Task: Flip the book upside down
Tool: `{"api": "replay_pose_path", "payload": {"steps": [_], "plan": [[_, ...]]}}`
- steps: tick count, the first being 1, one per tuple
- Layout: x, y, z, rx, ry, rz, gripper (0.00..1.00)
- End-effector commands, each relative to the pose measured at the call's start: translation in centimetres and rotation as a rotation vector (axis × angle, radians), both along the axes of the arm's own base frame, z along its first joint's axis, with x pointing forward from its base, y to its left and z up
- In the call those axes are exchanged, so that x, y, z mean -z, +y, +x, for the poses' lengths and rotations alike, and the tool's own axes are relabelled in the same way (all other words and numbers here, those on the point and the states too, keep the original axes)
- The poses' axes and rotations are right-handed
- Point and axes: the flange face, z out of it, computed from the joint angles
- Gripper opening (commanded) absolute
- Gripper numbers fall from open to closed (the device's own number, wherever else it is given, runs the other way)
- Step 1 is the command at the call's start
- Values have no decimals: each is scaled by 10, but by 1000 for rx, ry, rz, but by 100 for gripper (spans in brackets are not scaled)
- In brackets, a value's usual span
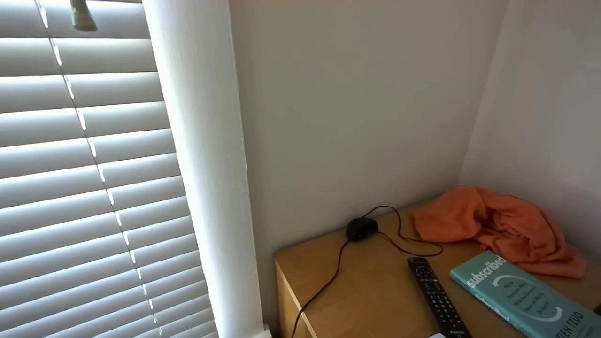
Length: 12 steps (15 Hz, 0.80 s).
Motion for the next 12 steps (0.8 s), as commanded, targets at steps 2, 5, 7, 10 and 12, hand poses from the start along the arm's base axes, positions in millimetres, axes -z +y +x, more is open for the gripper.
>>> {"api": "replay_pose_path", "payload": {"steps": [2,5,7,10,12], "plan": [[3,-1,5,-2,1,1,100],[9,-2,7,-1,-20,32,100],[12,6,13,-10,-66,119,100],[15,16,21,-30,-119,222,100],[20,16,22,-46,-126,267,100]]}}
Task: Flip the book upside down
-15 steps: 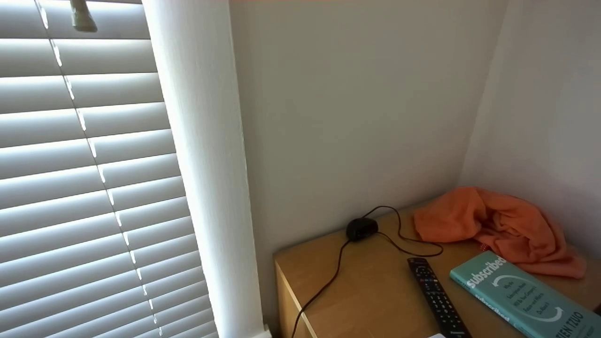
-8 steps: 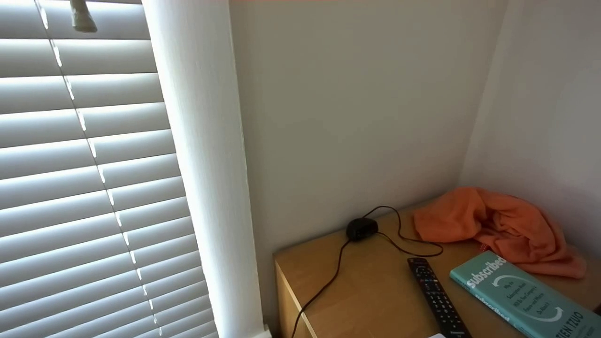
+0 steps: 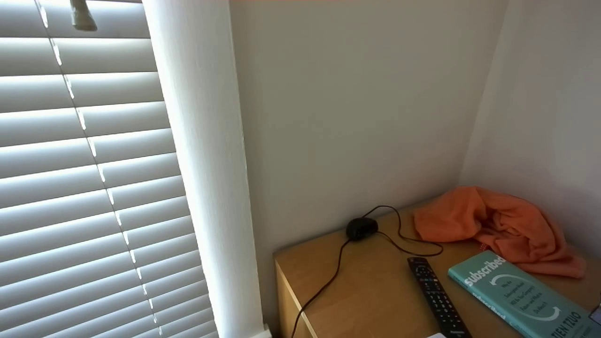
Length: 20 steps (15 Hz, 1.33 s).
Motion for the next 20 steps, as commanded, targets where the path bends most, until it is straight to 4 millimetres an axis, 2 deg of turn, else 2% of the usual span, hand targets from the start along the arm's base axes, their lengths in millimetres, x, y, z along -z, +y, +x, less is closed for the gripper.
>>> {"api": "replay_pose_path", "payload": {"steps": [1,6,12,14,17,20], "plan": [[13,-7,2,-15,-28,95,100],[26,-16,-3,-17,25,125,100],[43,-16,-1,-17,8,233,100],[47,-19,0,-10,2,255,74],[51,-23,2,-6,-5,275,49],[55,-26,1,-1,4,297,27]]}}
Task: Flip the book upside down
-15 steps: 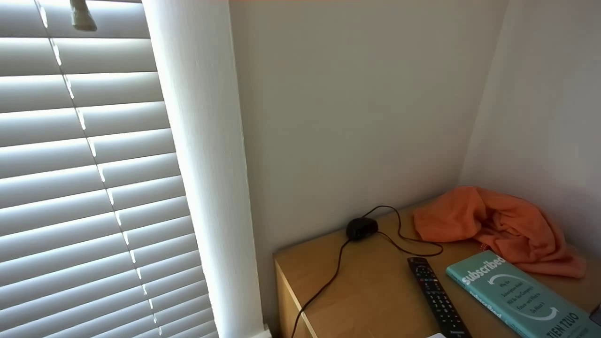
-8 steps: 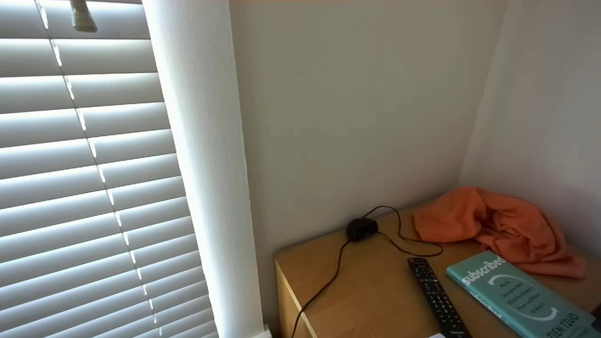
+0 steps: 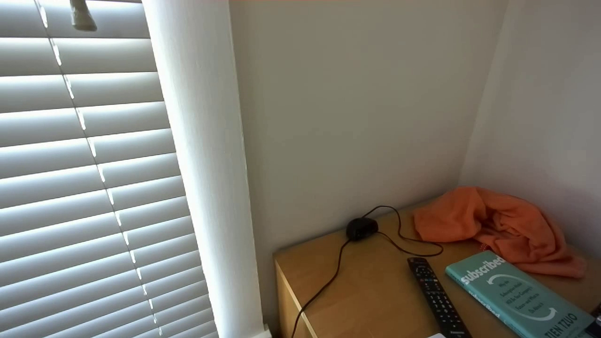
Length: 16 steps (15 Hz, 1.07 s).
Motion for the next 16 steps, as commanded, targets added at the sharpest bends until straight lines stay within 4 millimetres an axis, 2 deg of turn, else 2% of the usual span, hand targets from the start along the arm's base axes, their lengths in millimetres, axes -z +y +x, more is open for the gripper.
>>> {"api": "replay_pose_path", "payload": {"steps": [1,4,10,16], "plan": [[6,-8,0,22,-10,53,25],[-5,-5,2,8,-7,63,14],[-35,12,16,-93,47,-43,12],[-76,32,48,-196,101,-239,12]]}}
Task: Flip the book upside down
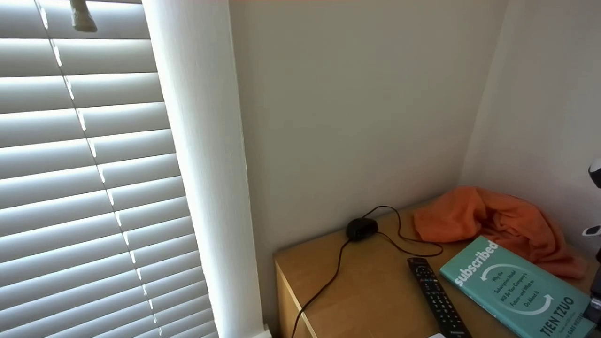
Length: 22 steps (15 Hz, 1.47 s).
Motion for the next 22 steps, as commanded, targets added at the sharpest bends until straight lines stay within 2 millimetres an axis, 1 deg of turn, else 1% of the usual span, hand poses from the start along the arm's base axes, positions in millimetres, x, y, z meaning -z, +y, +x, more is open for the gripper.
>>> {"api": "replay_pose_path", "payload": {"steps": [1,5,8,12,15,18,19,20,22], "plan": [[-28,14,12,-56,18,-151,12],[-57,24,33,-80,-66,-326,12],[-78,35,39,-95,-130,-450,12],[-101,57,39,-114,-185,-626,12],[-114,79,36,-138,-217,-767,12],[-118,96,32,-141,-234,-852,12],[-116,97,31,-130,-241,-827,12],[-121,94,44,-145,-235,-812,37],[-122,97,40,-141,-244,-814,37]]}}
